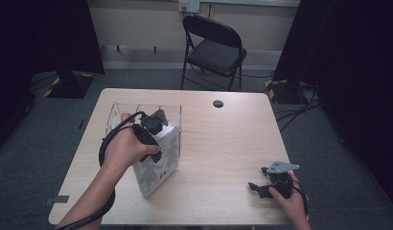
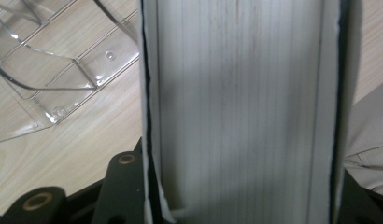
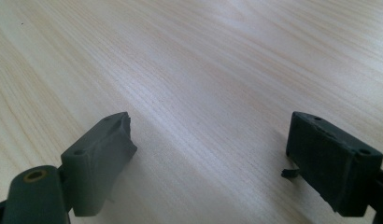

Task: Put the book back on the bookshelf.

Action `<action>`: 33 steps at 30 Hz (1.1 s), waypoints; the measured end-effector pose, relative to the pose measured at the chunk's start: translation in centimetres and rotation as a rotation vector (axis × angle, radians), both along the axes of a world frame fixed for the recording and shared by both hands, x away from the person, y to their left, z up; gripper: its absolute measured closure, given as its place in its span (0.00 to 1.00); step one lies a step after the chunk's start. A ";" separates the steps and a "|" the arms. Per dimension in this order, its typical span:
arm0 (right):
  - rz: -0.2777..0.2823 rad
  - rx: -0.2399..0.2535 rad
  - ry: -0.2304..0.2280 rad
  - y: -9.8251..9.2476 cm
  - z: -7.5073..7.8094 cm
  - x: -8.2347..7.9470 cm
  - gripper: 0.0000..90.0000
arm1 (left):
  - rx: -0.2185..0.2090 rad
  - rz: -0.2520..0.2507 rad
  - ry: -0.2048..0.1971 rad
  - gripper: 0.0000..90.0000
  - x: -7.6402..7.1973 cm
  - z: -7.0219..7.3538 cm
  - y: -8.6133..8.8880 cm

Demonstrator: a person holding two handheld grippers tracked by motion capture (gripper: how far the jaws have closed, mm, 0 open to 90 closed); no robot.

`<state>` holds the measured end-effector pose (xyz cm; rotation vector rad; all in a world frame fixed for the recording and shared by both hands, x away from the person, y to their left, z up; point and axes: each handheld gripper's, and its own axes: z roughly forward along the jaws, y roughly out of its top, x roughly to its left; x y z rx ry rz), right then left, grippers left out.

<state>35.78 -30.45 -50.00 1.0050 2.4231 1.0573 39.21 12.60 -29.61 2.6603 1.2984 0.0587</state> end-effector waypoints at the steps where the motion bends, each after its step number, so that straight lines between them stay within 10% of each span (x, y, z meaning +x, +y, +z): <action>1: 0.000 0.000 0.000 0.0 0.0 0.0 0.15 | -0.004 0.000 0.000 0.59 0.0 0.0 0.1; 33: 0.000 0.001 -0.001 0.0 0.0 0.0 0.15 | -0.016 0.097 -0.019 0.59 2.2 0.9 -0.3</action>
